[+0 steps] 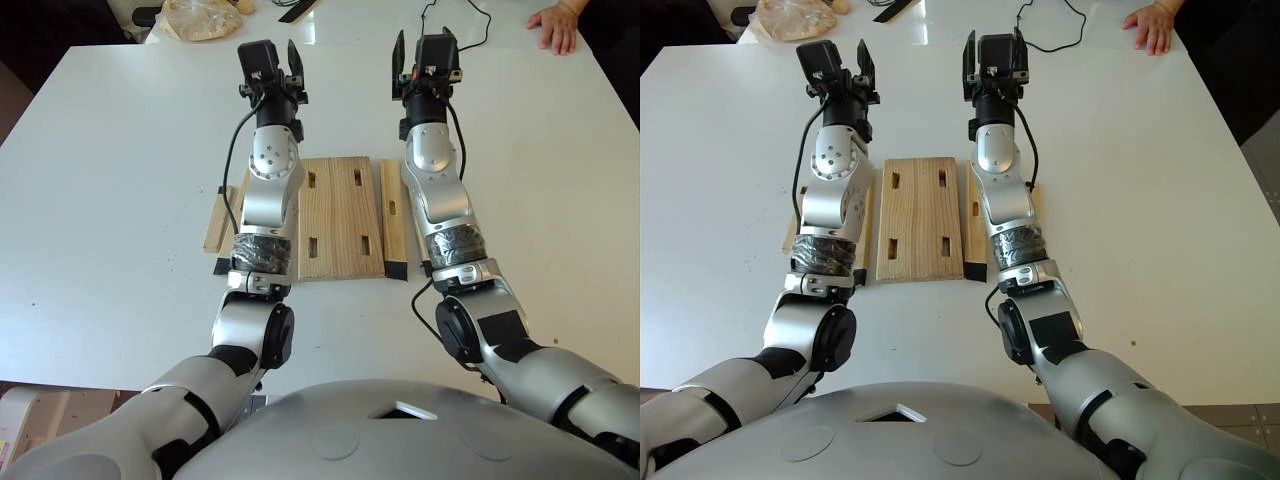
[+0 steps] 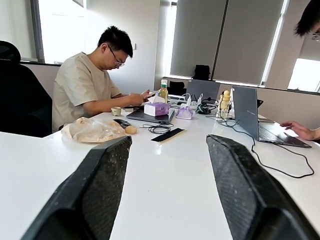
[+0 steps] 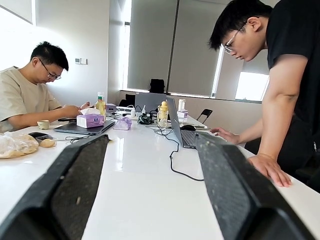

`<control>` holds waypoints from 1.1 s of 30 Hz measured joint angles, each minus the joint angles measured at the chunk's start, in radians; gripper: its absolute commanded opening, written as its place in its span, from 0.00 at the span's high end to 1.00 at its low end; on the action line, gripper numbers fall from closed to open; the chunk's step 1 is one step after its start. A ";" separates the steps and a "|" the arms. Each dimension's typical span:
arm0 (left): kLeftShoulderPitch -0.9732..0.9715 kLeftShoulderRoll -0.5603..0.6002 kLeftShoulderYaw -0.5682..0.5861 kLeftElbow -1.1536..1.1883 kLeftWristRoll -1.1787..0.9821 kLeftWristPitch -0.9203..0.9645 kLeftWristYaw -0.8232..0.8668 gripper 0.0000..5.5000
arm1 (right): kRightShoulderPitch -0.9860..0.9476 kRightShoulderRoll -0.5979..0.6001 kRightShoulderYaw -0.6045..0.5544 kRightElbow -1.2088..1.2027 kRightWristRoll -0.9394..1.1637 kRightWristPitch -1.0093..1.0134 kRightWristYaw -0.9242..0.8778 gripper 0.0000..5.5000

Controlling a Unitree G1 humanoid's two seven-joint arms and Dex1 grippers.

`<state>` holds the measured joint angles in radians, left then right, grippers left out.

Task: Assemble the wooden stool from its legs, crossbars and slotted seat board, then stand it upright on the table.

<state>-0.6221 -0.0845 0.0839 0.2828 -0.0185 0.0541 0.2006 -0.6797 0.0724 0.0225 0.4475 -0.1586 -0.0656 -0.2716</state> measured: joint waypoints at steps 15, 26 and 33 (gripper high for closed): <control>0.030 -0.006 -0.028 -0.019 0.015 0.001 -0.006 0.49 | 0.005 0.001 0.005 0.008 -0.005 -0.004 -0.008 0.42; 0.174 0.148 0.091 -0.214 -0.189 0.191 -0.242 0.49 | 0.075 0.006 -0.024 -0.057 0.023 0.051 -0.001 0.42; 0.430 0.470 0.205 -0.310 -0.330 0.300 -0.604 0.49 | 0.098 0.007 -0.013 -0.087 0.010 0.069 0.000 0.42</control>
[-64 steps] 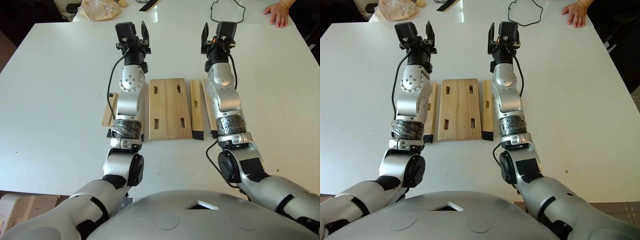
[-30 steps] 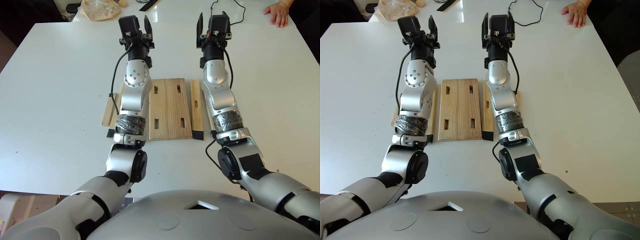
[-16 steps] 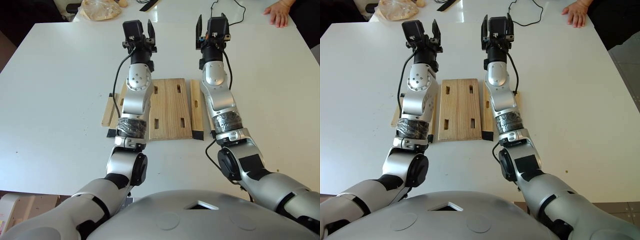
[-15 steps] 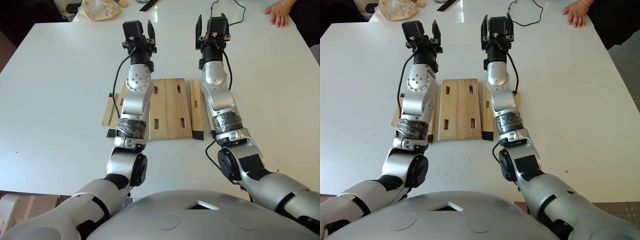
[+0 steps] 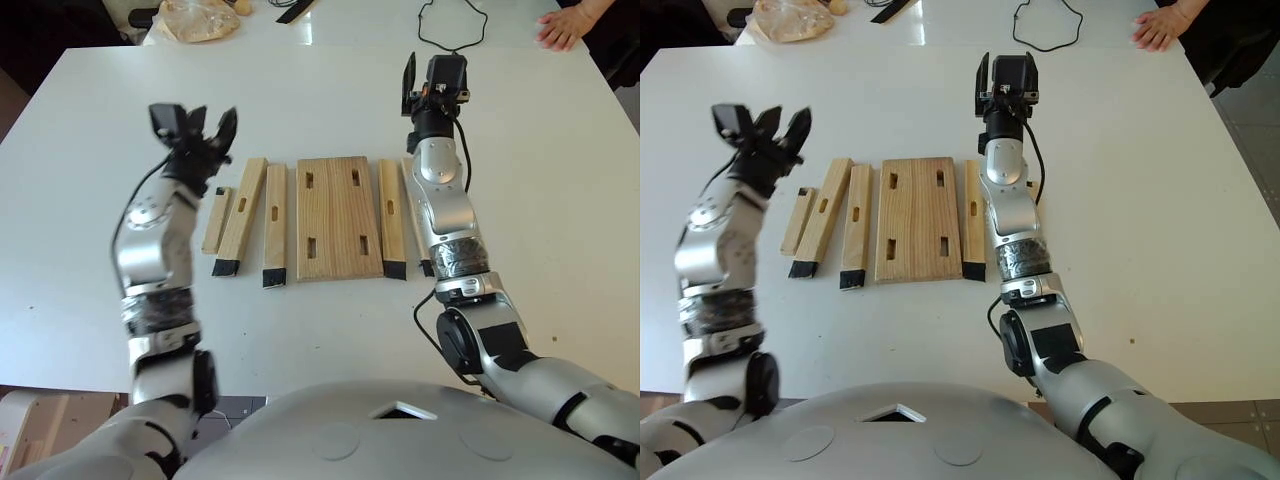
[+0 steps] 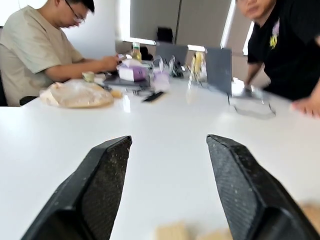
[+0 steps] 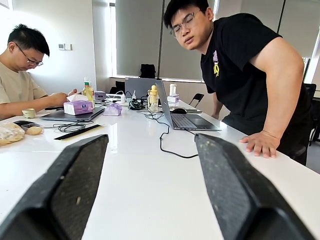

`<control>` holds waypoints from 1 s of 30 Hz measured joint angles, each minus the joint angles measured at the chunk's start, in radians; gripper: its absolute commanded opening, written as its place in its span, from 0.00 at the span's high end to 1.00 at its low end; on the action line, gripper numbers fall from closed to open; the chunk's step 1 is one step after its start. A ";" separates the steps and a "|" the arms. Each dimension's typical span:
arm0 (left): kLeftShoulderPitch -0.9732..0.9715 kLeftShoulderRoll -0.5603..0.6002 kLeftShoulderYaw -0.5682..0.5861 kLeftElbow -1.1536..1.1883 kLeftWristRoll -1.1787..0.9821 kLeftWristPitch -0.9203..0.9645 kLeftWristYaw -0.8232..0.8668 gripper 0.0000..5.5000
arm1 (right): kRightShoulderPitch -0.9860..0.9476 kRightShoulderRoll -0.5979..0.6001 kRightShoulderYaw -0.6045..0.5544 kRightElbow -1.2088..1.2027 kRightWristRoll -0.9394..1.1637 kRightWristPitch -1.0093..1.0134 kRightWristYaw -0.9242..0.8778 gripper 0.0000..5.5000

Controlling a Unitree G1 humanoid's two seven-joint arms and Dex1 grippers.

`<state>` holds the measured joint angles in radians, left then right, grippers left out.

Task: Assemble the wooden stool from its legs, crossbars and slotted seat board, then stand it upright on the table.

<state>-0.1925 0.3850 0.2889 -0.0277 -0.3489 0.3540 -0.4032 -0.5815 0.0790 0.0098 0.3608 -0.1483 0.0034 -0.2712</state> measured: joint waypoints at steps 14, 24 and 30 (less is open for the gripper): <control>0.218 0.143 -0.009 0.101 0.014 0.015 -0.204 0.49 | 0.002 -0.008 -0.010 0.015 -0.010 0.000 -0.018 0.42; 0.361 0.145 -0.019 -0.005 0.014 0.020 -0.231 0.49 | 0.071 -0.012 -0.016 -0.008 -0.021 0.003 -0.044 0.42; 0.364 0.156 -0.022 -0.016 0.014 0.027 -0.232 0.49 | 0.071 -0.006 -0.012 0.001 -0.026 0.003 -0.051 0.42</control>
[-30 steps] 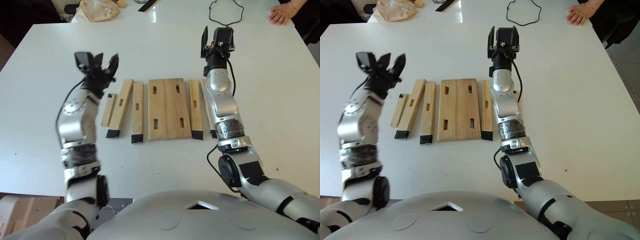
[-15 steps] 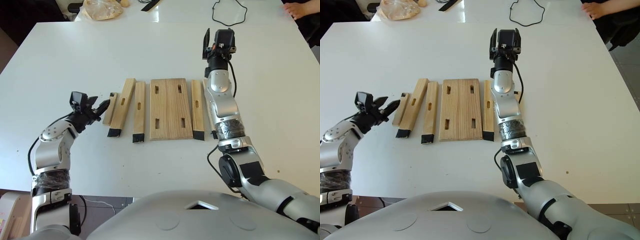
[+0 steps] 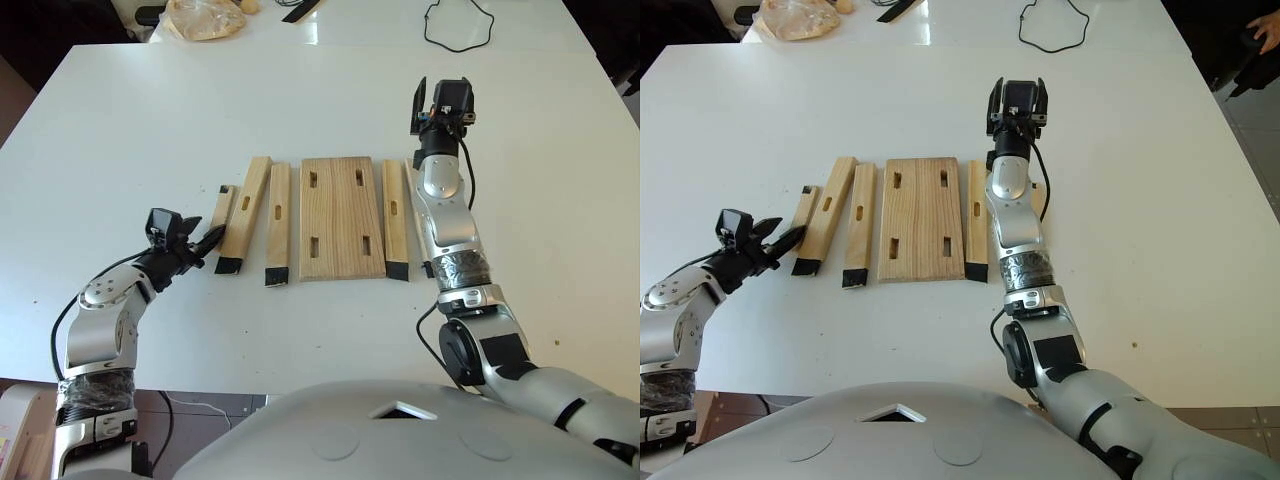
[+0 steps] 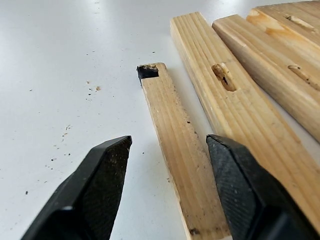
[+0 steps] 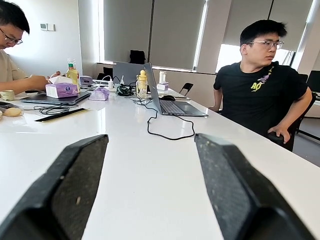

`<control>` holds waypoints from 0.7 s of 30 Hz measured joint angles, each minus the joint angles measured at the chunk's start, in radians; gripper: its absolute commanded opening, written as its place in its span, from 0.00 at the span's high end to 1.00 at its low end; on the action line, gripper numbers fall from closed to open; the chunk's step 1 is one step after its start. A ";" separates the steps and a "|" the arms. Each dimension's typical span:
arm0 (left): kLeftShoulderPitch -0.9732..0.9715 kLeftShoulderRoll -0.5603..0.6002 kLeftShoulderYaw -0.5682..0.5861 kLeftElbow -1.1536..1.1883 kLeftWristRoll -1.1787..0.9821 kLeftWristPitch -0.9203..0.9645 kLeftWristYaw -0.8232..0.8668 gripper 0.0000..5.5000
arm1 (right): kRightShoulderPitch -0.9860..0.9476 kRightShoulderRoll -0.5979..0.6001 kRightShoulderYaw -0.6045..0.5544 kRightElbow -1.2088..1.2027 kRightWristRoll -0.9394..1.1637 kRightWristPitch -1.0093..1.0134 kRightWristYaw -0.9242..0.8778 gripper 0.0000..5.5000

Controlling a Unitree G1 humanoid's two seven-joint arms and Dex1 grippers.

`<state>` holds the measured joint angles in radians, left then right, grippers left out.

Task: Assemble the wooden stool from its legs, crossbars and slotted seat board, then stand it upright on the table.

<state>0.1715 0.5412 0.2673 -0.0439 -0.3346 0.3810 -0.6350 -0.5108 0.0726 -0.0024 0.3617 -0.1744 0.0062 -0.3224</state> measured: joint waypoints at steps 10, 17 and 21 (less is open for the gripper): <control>0.081 -0.014 -0.026 -0.065 0.005 0.013 0.021 0.56 | 0.011 -0.014 -0.007 -0.003 0.000 0.000 -0.008 0.42; 0.043 0.003 -0.040 0.021 0.038 -0.049 0.031 0.74 | 0.014 -0.008 -0.006 -0.005 0.000 0.000 -0.026 0.42; 0.040 -0.001 -0.051 0.038 0.038 -0.072 0.042 0.76 | 0.014 -0.008 -0.007 -0.005 0.001 0.000 -0.025 0.42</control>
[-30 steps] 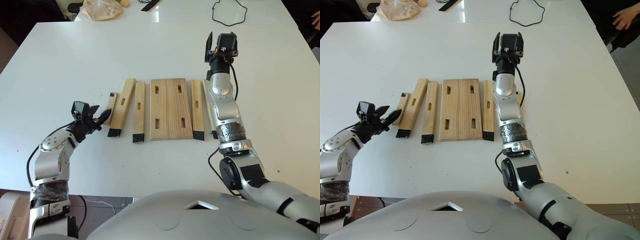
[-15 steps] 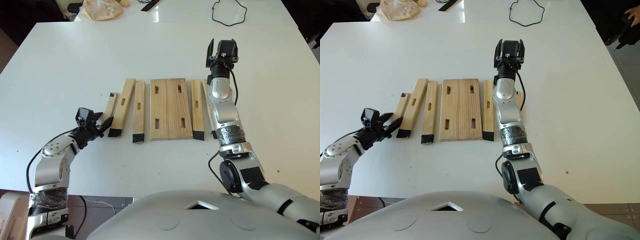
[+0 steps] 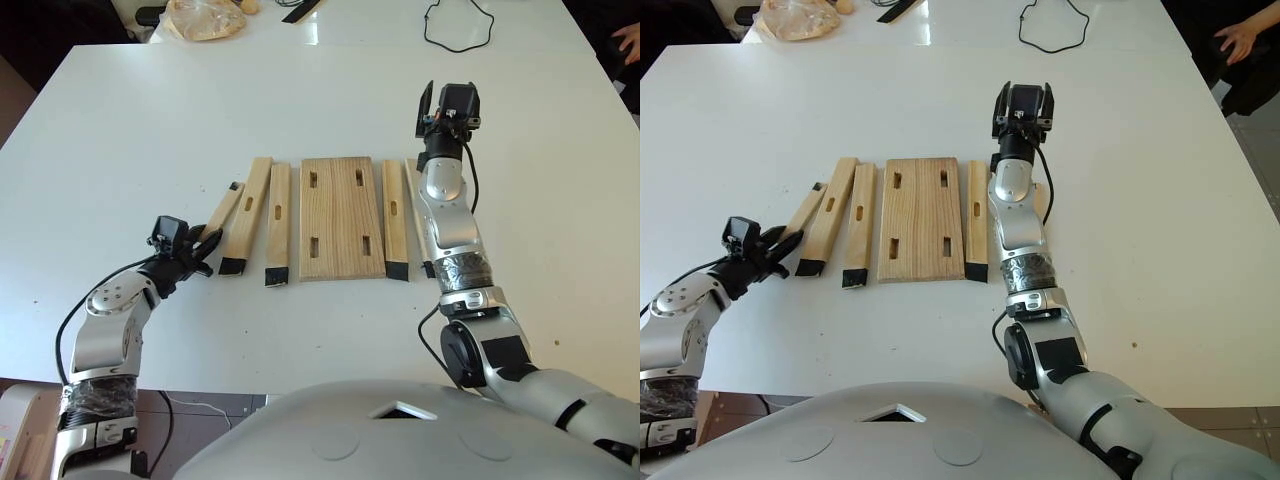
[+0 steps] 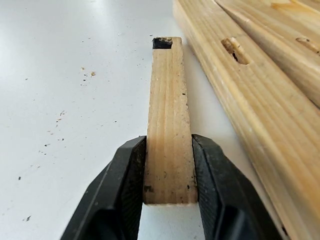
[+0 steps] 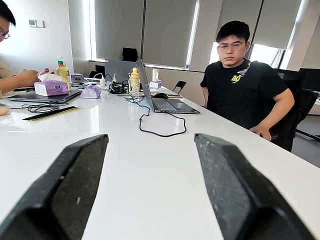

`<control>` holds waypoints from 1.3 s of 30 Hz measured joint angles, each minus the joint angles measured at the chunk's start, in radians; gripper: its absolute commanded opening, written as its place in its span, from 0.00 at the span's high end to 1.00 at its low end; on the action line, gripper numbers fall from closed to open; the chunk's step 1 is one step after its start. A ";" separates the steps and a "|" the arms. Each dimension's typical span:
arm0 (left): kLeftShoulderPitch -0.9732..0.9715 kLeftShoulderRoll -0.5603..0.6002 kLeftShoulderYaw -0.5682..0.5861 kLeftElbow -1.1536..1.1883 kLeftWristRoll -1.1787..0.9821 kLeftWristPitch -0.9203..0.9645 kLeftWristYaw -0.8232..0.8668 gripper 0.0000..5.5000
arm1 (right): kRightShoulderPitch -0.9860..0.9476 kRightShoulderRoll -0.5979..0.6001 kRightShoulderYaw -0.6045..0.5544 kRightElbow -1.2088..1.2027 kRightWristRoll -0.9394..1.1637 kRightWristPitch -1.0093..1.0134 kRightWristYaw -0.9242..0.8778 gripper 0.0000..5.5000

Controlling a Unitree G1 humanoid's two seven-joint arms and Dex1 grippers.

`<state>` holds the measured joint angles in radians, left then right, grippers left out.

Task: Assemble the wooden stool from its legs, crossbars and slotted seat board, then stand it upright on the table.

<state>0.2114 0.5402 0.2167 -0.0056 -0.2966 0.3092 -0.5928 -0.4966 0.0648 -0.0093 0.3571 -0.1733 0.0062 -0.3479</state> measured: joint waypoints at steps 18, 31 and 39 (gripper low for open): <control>-0.512 -0.192 0.178 -0.303 -0.708 0.214 0.160 0.76 | -0.047 -0.073 -0.099 -0.235 0.770 0.362 0.714 0.42; -0.495 -0.122 0.021 -0.406 -0.941 0.425 -0.074 0.76 | -0.253 -0.401 -0.183 -0.437 1.333 0.920 1.142 0.42; -0.477 -0.106 0.001 -0.417 -0.942 0.426 -0.111 0.76 | -0.240 -0.423 -0.200 -0.425 1.385 0.968 1.138 0.42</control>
<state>-0.2660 0.4341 0.2173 -0.4225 -1.2384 0.7355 -0.7036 -0.7366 -0.3578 -0.2090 -0.0677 1.2116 0.9743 0.7902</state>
